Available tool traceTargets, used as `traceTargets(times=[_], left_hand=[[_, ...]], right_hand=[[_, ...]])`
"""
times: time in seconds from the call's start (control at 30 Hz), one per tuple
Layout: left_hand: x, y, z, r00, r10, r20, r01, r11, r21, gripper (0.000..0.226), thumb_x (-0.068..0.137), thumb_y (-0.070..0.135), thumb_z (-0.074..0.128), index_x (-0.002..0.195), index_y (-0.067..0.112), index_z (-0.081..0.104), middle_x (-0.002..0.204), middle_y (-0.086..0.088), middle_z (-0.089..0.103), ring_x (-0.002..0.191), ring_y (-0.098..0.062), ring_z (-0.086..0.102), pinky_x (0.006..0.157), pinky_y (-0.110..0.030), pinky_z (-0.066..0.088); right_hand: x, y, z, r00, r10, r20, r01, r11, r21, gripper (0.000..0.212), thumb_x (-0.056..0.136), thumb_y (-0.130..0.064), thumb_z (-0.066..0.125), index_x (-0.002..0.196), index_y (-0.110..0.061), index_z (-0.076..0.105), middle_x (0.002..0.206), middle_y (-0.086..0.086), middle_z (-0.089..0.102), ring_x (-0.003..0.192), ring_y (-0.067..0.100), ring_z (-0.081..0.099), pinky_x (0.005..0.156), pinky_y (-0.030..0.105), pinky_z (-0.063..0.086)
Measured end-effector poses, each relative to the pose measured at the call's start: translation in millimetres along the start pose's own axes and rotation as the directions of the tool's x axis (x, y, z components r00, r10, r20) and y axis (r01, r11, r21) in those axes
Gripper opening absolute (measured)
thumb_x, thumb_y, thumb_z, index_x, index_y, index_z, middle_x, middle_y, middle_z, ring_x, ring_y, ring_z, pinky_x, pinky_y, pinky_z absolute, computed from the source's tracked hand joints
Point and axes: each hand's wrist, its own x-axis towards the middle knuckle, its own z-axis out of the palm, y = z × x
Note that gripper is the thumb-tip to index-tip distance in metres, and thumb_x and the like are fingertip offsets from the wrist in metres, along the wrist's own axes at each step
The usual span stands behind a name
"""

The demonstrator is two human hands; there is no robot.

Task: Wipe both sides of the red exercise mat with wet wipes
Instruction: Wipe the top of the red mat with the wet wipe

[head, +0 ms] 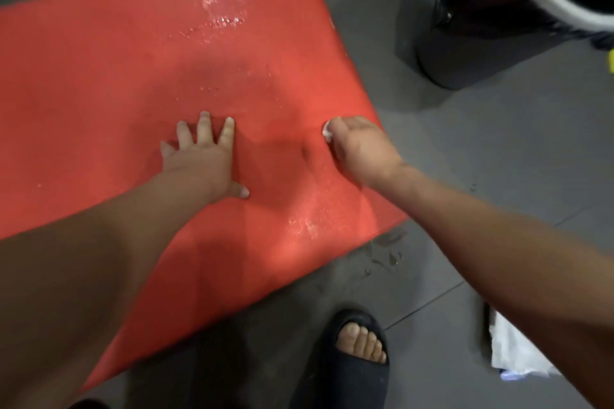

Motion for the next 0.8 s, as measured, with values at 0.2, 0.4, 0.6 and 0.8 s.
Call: traceTargets(times=[0.2,0.4,0.6,0.8], left_hand=[[12.6,-20.1,-27.8,0.985,0.077,-0.157,-0.082,0.996,-0.026,0.129,0.067,0.079,0.071,0.161,0.031,-0.003,0.162,-0.005,0.008,0.144,-0.040,0.021,0.117,-0.059,0.028],[48.9,-43.3,-47.6,0.998,0.001,-0.067,-0.003,1.000,-0.025,0.137,0.067,0.070,0.080,0.160,0.029,-0.012,0.167,-0.010,-0.017,0.152,-0.046,-0.009,0.120,-0.066,0.014],[68.1,-38.8,-50.9,0.995,-0.080,0.055,0.082,0.996,-0.042,0.148,0.067,0.060,0.086,0.156,0.024,-0.027,0.161,-0.014,-0.036,0.149,-0.051,-0.021,0.118,-0.070,0.009],[73.3,-39.2,-54.4,0.991,-0.063,0.121,0.070,0.996,-0.052,0.150,0.068,0.056,0.087,0.155,0.020,-0.029,0.157,-0.019,-0.040,0.145,-0.055,-0.023,0.117,-0.071,0.013]], right_hand=[[64.1,4.4,-50.8,0.990,-0.001,0.143,-0.017,0.992,0.122,0.018,0.094,-0.009,0.046,0.107,-0.008,0.059,0.095,0.013,0.066,0.089,0.033,0.060,0.073,0.029,0.039],[106.5,33.6,-26.8,0.943,0.333,-0.009,-0.332,0.941,0.064,0.016,0.096,-0.014,0.046,0.103,-0.003,0.056,0.097,0.023,0.066,0.091,0.043,0.061,0.075,0.043,0.042],[79.7,-36.7,31.0,0.989,0.092,-0.112,-0.084,0.994,0.075,0.021,0.092,-0.015,0.046,0.102,-0.008,0.063,0.086,0.014,0.067,0.078,0.037,0.063,0.064,0.041,0.047],[102.1,24.5,12.6,0.992,0.079,-0.097,-0.080,0.997,-0.014,0.022,0.087,-0.020,0.047,0.104,-0.013,0.060,0.090,0.012,0.068,0.083,0.037,0.063,0.069,0.042,0.049]])
